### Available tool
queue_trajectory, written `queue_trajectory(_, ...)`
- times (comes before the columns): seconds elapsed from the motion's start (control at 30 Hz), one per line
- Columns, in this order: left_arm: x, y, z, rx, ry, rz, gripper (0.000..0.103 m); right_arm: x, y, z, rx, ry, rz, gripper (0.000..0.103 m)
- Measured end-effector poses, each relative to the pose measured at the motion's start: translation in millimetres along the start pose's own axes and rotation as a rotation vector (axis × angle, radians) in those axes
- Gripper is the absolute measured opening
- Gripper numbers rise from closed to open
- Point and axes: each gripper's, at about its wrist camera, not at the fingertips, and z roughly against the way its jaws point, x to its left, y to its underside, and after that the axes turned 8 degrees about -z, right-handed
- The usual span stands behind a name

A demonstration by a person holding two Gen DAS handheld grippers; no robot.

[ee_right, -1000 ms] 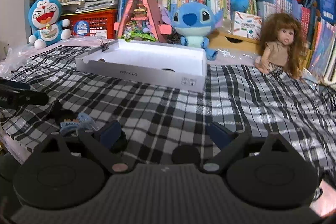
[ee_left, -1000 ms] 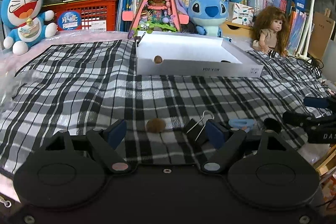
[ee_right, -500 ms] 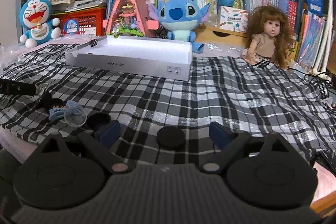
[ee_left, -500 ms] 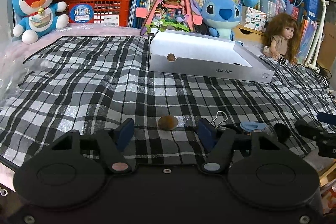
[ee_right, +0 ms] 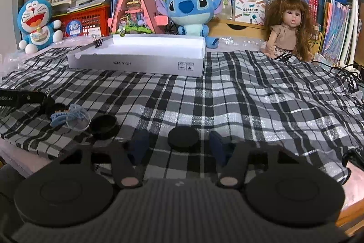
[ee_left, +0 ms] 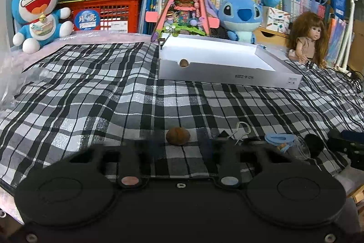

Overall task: Organize rigid objects
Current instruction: 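Grasp the second brown ball with the left gripper while the right gripper grasps a black cap, then carry the brown ball into the white box while the right gripper carries the black cap there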

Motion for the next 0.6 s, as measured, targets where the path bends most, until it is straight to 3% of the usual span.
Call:
queue_trajectory(0.07, -0.3, -0.6, 0.7, -0.007, -0.002, 0.003, 0.021, 2.3, 1.2, 0.5, -0.005, 0.005, -0.001, 0.037)
queue_trajectory(0.6, -8.1, -13.5, 7.9, -0.02, 0.011, -0.032, 0.021, 10.3, -11.9, 0.5, -0.024, -0.028, -0.005, 0.036)
